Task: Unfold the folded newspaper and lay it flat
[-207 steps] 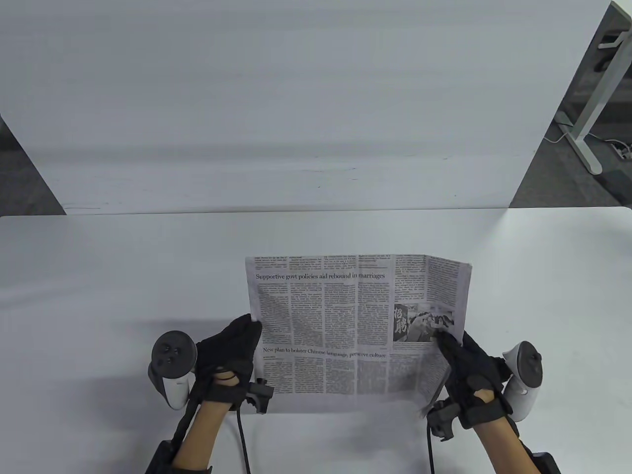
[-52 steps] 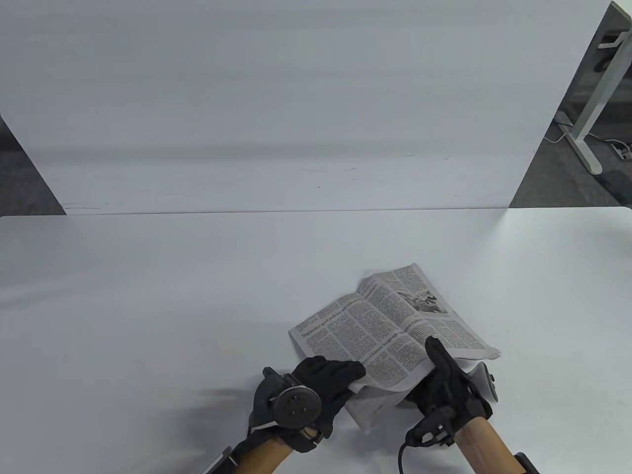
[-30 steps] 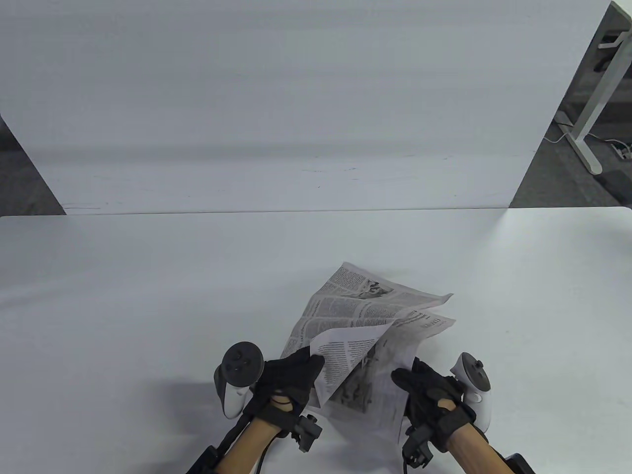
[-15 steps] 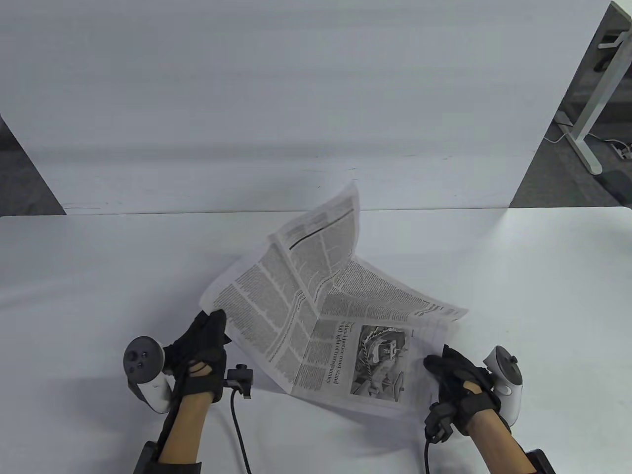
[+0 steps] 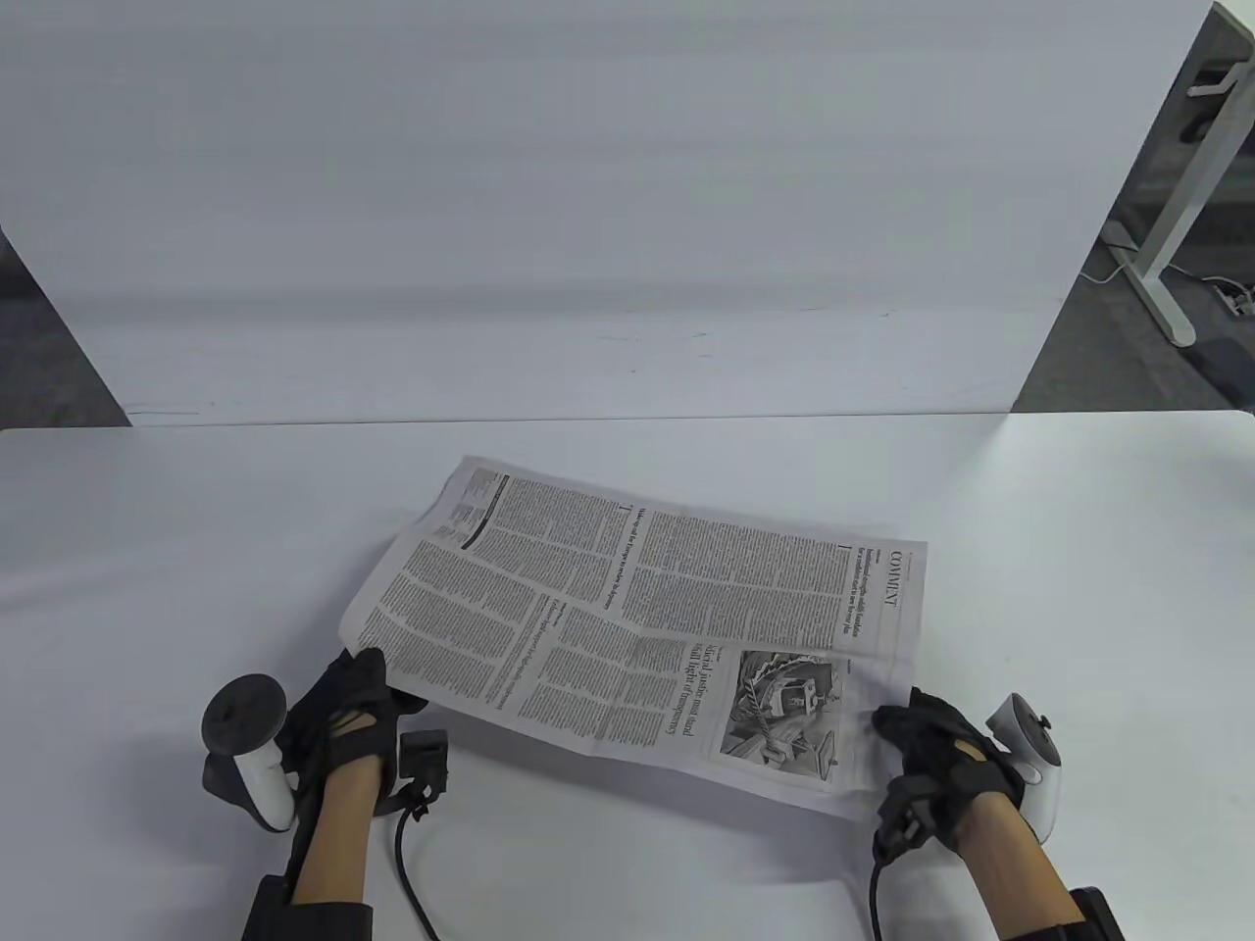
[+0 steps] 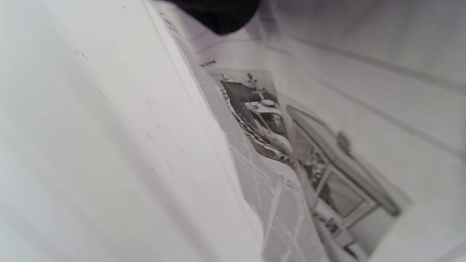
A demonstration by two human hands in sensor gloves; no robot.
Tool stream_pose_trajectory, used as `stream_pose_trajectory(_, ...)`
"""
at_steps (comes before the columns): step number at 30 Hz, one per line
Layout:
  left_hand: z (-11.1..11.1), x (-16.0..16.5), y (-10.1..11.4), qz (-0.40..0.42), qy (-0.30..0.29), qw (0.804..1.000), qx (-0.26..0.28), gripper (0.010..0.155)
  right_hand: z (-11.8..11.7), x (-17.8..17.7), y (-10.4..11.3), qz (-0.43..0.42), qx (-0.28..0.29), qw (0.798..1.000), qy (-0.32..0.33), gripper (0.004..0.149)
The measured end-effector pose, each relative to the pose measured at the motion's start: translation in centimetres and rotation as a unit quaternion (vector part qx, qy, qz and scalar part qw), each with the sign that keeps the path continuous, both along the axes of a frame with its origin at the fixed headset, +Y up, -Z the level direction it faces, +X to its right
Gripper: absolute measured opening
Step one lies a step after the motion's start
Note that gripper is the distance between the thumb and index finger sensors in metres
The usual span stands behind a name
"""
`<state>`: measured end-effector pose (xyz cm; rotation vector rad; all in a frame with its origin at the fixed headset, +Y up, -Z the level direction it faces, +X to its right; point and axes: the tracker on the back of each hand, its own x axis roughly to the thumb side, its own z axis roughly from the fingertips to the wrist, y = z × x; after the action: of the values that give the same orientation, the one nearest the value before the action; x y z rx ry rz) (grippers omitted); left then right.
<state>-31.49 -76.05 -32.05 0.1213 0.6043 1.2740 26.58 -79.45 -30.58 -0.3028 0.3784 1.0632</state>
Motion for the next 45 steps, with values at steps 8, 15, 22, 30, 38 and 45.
stream_pose_trajectory(8, -0.3, 4.2, -2.3, 0.147, -0.077, 0.986, -0.027, 0.065, 0.1, -1.0, 0.6, -0.057, 0.018, 0.998, -0.021, 0.056)
stream_pose_trajectory(15, -0.1, 8.9, -2.9, 0.171, -0.174, 0.968, -0.064, 0.074, 0.7, -2.3, 1.1, -0.078, 0.030, 0.996, -0.024, 0.057)
stream_pose_trajectory(22, 0.5, 12.7, -3.2, 0.223, -0.243, 0.942, -0.059, 0.084, 1.2, -3.9, 1.4, -0.076, 0.043, 0.996, -0.011, 0.057)
stream_pose_trajectory(30, 0.4, 13.6, -3.0, 0.225, -0.264, 0.937, -0.031, 0.072, 1.8, -5.4, 1.4, -0.076, 0.046, 0.996, 0.003, 0.057)
stream_pose_trajectory(38, -0.1, 12.6, -2.4, 0.198, -0.240, 0.950, -0.019, 0.064, 1.7, -5.0, 1.3, -0.054, 0.036, 0.998, -0.006, 0.067)
stream_pose_trajectory(45, -0.6, 9.9, -2.3, 0.184, -0.214, 0.959, -0.032, 0.062, 1.4, -0.1, 2.7, 0.127, 0.068, 0.982, -0.120, 0.065)
